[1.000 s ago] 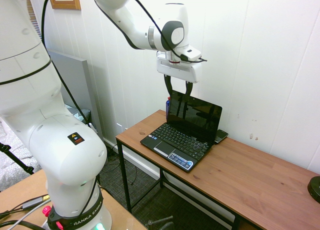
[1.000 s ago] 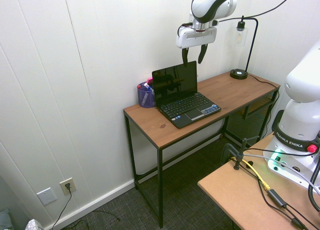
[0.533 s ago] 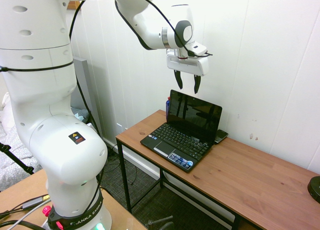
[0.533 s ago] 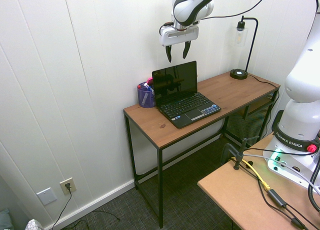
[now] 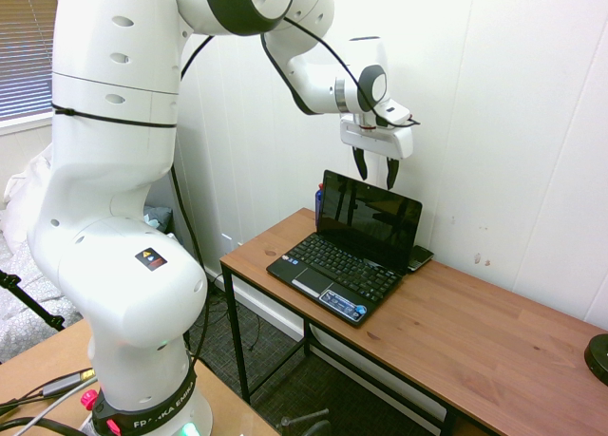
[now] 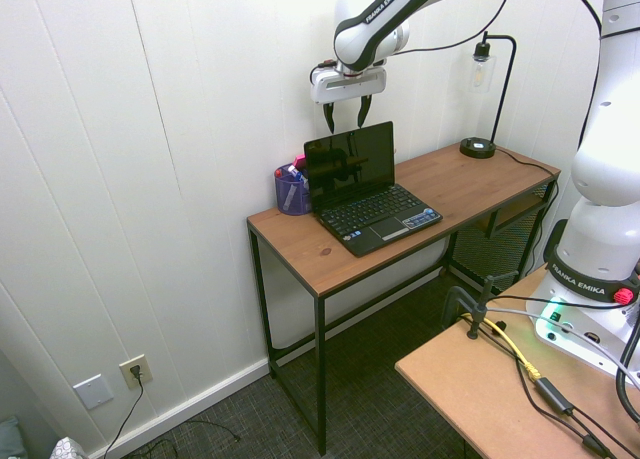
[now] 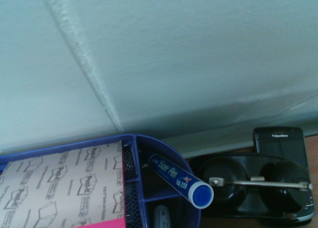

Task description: Close the laptop lid

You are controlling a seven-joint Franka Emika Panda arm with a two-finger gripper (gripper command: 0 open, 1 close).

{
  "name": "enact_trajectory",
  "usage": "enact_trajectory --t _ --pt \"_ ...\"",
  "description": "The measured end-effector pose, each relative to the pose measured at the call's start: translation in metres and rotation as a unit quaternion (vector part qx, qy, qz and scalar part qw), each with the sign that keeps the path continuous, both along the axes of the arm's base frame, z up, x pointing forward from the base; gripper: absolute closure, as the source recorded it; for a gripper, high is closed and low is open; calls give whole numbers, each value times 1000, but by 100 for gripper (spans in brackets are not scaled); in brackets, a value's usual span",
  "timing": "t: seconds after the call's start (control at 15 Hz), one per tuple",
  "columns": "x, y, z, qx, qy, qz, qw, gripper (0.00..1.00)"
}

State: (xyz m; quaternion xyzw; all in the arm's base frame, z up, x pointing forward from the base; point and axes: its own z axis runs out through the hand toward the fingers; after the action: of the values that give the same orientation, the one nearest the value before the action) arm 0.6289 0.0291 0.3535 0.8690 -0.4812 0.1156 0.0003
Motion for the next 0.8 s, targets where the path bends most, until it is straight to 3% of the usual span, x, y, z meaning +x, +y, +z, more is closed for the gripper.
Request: enact_trajectory --t 0.8 --pt "4 1 -19 19 1 -14 1000 100"
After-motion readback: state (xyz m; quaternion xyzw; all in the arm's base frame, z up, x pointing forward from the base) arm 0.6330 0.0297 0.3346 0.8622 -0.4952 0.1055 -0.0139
